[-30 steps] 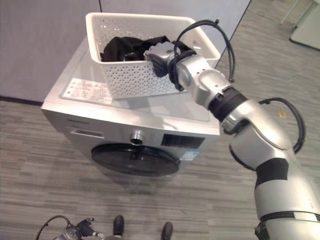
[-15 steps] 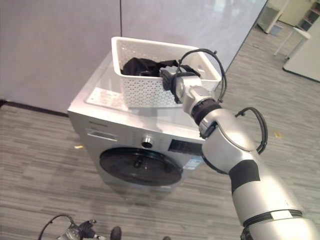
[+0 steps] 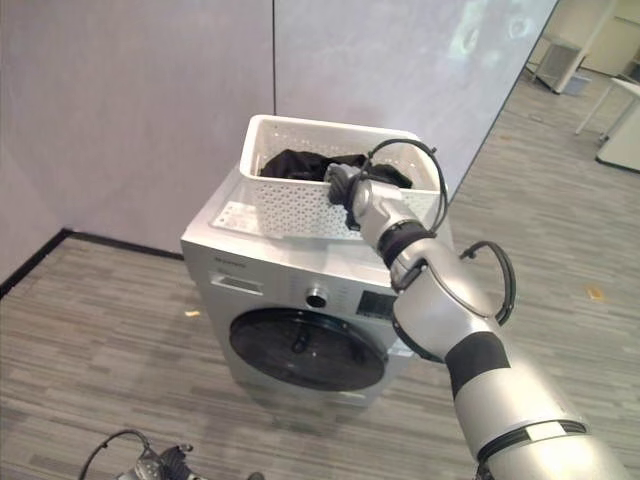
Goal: Grab the laundry basket,head to the washer,open it,put in the laundry and shut it.
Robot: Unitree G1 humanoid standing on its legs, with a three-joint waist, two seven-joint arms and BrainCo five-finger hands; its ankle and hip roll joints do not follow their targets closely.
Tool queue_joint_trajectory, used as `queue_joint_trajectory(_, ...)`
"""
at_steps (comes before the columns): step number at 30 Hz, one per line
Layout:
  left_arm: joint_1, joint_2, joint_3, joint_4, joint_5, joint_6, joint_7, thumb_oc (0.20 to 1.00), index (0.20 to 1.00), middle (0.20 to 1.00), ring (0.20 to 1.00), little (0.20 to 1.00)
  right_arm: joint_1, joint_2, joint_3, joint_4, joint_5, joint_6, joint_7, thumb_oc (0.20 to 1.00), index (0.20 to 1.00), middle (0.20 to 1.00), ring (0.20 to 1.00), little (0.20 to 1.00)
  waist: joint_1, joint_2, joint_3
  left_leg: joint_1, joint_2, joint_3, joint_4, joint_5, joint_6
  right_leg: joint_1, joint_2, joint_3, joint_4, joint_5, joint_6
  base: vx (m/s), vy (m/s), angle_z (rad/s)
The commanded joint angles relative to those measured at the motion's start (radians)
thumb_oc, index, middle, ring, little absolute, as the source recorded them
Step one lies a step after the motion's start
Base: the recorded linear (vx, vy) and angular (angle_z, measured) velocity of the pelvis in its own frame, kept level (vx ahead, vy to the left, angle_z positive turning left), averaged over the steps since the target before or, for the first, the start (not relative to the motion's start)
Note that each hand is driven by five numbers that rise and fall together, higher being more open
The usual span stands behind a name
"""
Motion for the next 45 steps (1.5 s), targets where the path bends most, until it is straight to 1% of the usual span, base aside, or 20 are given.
queue_joint_trajectory(1, -0.048, -0.002, -0.017, 0.074, 0.017, 0.004, -0.001, 1.000, 1.000, 1.000, 1.000, 1.000, -0.097, 0.018, -0.047, 0.038, 0.077, -0.012, -0.046, 0.200, 0.200, 0.200, 0.200, 0.200, 0.040, -0.045, 0.033, 0.005, -0.052, 0.012, 0.000, -0.006, 0.024, 0.075, -0.043, 0.007, 0.058, 0.154, 0.048, -0.02, -0.013, -0.14)
queue_joint_trajectory(4, -0.051, 0.002, -0.008, 0.080, 0.019, 0.007, 0.009, 1.000, 1.000, 1.000, 1.000, 1.000, -0.102, 0.041, -0.047, -0.001, 0.086, -0.006, -0.052, 0.200, 0.200, 0.200, 0.200, 0.200, 0.042, -0.041, 0.032, 0.010, -0.046, 0.027, 0.000, -0.005, 0.024, 0.074, -0.041, -0.005, 0.055, 0.123, 0.040, -0.02, -0.010, -0.11)
queue_joint_trajectory(5, -0.053, -0.005, -0.005, 0.082, 0.013, 0.009, 0.015, 1.000, 1.000, 1.000, 1.000, 1.000, -0.096, 0.056, -0.045, -0.022, 0.077, -0.012, -0.057, 0.413, 0.413, 0.413, 0.413, 0.413, 0.036, -0.036, 0.033, 0.014, -0.044, 0.034, 0.000, -0.005, 0.024, 0.071, -0.040, -0.002, 0.054, 0.113, 0.036, -0.01, -0.004, -0.07)
queue_joint_trajectory(6, -0.053, -0.005, -0.004, 0.082, 0.013, 0.009, 0.015, 1.000, 1.000, 1.000, 1.000, 1.000, -0.095, 0.057, -0.045, -0.022, 0.077, -0.011, -0.057, 0.928, 0.928, 0.928, 0.928, 0.928, 0.037, -0.035, 0.033, 0.015, -0.044, 0.035, 0.000, -0.005, 0.024, 0.071, -0.039, -0.001, 0.055, 0.112, 0.035, -0.02, -0.013, -0.05)
queue_joint_trajectory(7, -0.054, -0.008, 0.001, 0.083, 0.009, 0.011, 0.016, 1.000, 1.000, 1.000, 1.000, 1.000, -0.097, 0.061, -0.046, -0.026, 0.055, -0.007, -0.063, 1.000, 1.000, 1.000, 1.000, 1.000, 0.036, -0.032, 0.033, 0.017, -0.043, 0.040, 0.000, -0.006, 0.024, 0.070, -0.038, -0.001, 0.052, 0.107, 0.034, 0.00, -0.020, -0.08)
queue_joint_trajectory(16, -0.051, -0.027, 0.022, 0.079, 0.015, 0.007, 0.023, 1.000, 1.000, 1.000, 1.000, 1.000, -0.120, -0.028, -0.014, -0.152, -0.109, -0.008, -0.057, 1.000, 1.000, 1.000, 1.000, 1.000, 0.006, 0.000, 0.026, 0.026, -0.030, 0.057, 0.000, -0.005, 0.015, 0.076, -0.028, 0.018, 0.019, 0.078, 0.019, 0.00, -0.032, -0.07)
queue_joint_trajectory(21, -0.031, -0.052, 0.033, 0.085, 0.032, 0.011, 0.019, 1.000, 1.000, 1.000, 1.000, 1.000, -0.130, -0.108, -0.021, -0.327, -0.185, -0.002, -0.061, 1.000, 1.000, 1.000, 1.000, 1.000, -0.025, 0.017, 0.024, 0.032, -0.019, 0.076, 0.000, -0.003, 0.008, 0.075, -0.013, 0.036, -0.002, 0.073, 0.012, 0.02, -0.040, -0.08)
queue_joint_trajectory(25, -0.024, -0.068, 0.048, 0.078, 0.047, 0.012, 0.022, 1.000, 1.000, 1.000, 1.000, 1.000, -0.135, -0.230, -0.088, -0.541, -0.206, 0.004, -0.096, 1.000, 1.000, 1.000, 1.000, 1.000, -0.059, 0.032, 0.023, 0.037, -0.008, 0.097, 0.000, -0.001, 0.004, 0.068, -0.006, 0.050, -0.008, 0.073, 0.010, 0.02, -0.023, -0.11)
queue_joint_trajectory(26, -0.025, -0.073, 0.051, 0.078, 0.050, 0.012, 0.025, 1.000, 1.000, 1.000, 1.000, 1.000, -0.126, -0.268, -0.120, -0.611, -0.198, 0.009, -0.110, 1.000, 1.000, 1.000, 1.000, 1.000, -0.068, 0.035, 0.022, 0.039, -0.006, 0.102, 0.000, -0.002, 0.003, 0.066, -0.005, 0.057, -0.010, 0.073, 0.009, 0.04, -0.014, -0.25)
queue_joint_trajectory(30, -0.029, -0.115, 0.107, 0.053, 0.065, 0.004, 0.041, 1.000, 1.000, 1.000, 1.000, 1.000, 0.009, -0.593, -0.375, -1.028, -0.173, -0.043, -0.266, 1.000, 1.000, 1.000, 1.000, 1.000, -0.140, 0.073, 0.021, 0.066, 0.005, 0.144, 0.000, -0.020, 0.001, 0.059, 0.002, 0.101, -0.016, 0.067, 0.013, 0.04, 0.007, -0.28)
queue_joint_trajectory(31, -0.030, -0.112, 0.102, 0.053, 0.066, 0.005, 0.041, 1.000, 1.000, 1.000, 1.000, 1.000, 0.027, -0.600, -0.389, -1.043, -0.175, -0.042, -0.263, 1.000, 1.000, 1.000, 1.000, 1.000, -0.135, 0.069, 0.022, 0.064, 0.006, 0.144, 0.000, -0.013, 0.002, 0.057, 0.003, 0.101, -0.015, 0.072, 0.011, 0.02, 0.018, -0.46)
queue_joint_trajectory(32, -0.030, -0.119, 0.115, 0.047, 0.068, 0.002, 0.046, 1.000, 1.000, 1.000, 1.000, 1.000, 0.114, -0.673, -0.473, -1.166, -0.178, -0.064, -0.271, 1.000, 1.000, 1.000, 1.000, 1.000, -0.142, 0.072, 0.022, 0.067, 0.008, 0.151, 0.000, -0.014, 0.002, 0.054, 0.005, 0.108, -0.015, 0.071, 0.011, 0.02, 0.019, -0.30)
queue_joint_trajectory(33, -0.030, -0.141, 0.132, 0.038, 0.075, -0.009, 0.053, 1.000, 1.000, 1.000, 1.000, 1.000, 0.202, -0.714, -0.555, -1.203, -0.165, -0.101, -0.340, 1.000, 1.000, 1.000, 1.000, 1.000, -0.160, 0.093, 0.027, 0.072, 0.008, 0.156, 0.000, -0.024, 0.001, 0.057, 0.006, 0.112, -0.017, 0.061, 0.015, 0.04, 0.022, -0.31)
queue_joint_trajectory(34, -0.023, -0.164, 0.143, 0.023, 0.087, -0.026, 0.072, 1.000, 1.000, 1.000, 1.000, 1.000, 0.429, -0.743, -0.745, -1.260, -0.165, -0.169, -0.447, 1.000, 1.000, 1.000, 1.000, 1.000, -0.174, 0.111, 0.033, 0.070, 0.010, 0.160, 0.000, -0.019, 0.003, 0.053, 0.006, 0.114, -0.018, 0.059, 0.016, 0.04, 0.014, -0.31)
queue_joint_trajectory(35, -0.020, -0.160, 0.136, 0.024, 0.089, -0.027, 0.073, 1.000, 1.000, 1.000, 1.000, 1.000, 0.462, -0.740, -0.770, -1.277, -0.170, -0.173, -0.446, 1.000, 1.000, 1.000, 1.000, 1.000, -0.169, 0.105, 0.029, 0.070, 0.011, 0.158, 0.000, -0.019, 0.003, 0.053, 0.007, 0.113, -0.017, 0.059, 0.016, 0.06, -0.011, -0.23)
queue_joint_trajectory(36, -0.007, -0.173, 0.175, 0.010, 0.108, -0.037, 0.095, 1.000, 1.000, 1.000, 1.000, 1.000, 0.805, -0.713, -0.976, -1.318, -0.225, -0.192, -0.496, 1.000, 1.000, 1.000, 1.000, 1.000, -0.192, 0.131, 0.034, 0.077, 0.013, 0.156, 0.000, -0.032, 0.004, 0.059, 0.007, 0.107, -0.016, 0.043, 0.019, 0.08, -0.024, -0.11)
queue_joint_trajectory(38, 0.011, -0.166, 0.188, 0.013, 0.126, -0.047, 0.103, 1.000, 1.000, 1.000, 1.000, 1.000, 1.144, -0.607, -1.168, -1.314, -0.182, -0.202, -0.494, 1.000, 1.000, 1.000, 1.000, 1.000, -0.206, 0.129, 0.031, 0.076, 0.016, 0.151, 0.000, -0.033, 0.004, 0.062, 0.009, 0.098, -0.015, 0.035, 0.018, 0.08, -0.049, 0.18)
queue_joint_trajectory(40, 0.017, -0.166, 0.182, 0.029, 0.123, -0.054, 0.113, 1.000, 1.000, 1.000, 1.000, 1.000, 1.319, -0.473, -1.236, -1.235, -0.026, -0.251, -0.514, 1.000, 1.000, 1.000, 1.000, 1.000, -0.212, 0.126, 0.028, 0.069, 0.018, 0.145, 0.000, -0.023, 0.002, 0.061, 0.011, 0.091, -0.015, 0.033, 0.014, 0.02, -0.063, 0.12)
queue_joint_trajectory(44, 0.021, -0.163, 0.208, 0.045, 0.121, -0.047, 0.115, 1.000, 1.000, 1.000, 1.000, 1.000, 1.516, -0.320, -1.167, -0.993, 0.274, -0.289, -0.443, 1.000, 1.000, 1.000, 1.000, 1.000, -0.244, 0.131, 0.053, 0.057, 0.026, 0.151, 0.000, -0.015, -0.011, 0.051, 0.016, 0.094, -0.025, 0.033, 0.012, -0.04, -0.062, -0.14)
queue_joint_trajectory(45, 0.025, -0.160, 0.203, 0.056, 0.121, -0.043, 0.116, 1.000, 1.000, 1.000, 1.000, 1.000, 1.516, -0.279, -1.107, -0.865, 0.413, -0.305, -0.423, 1.000, 1.000, 1.000, 1.000, 1.000, -0.245, 0.130, 0.058, 0.053, 0.030, 0.155, 0.000, -0.009, -0.015, 0.046, 0.017, 0.096, -0.029, 0.038, 0.011, -0.05, -0.052, 0.06)
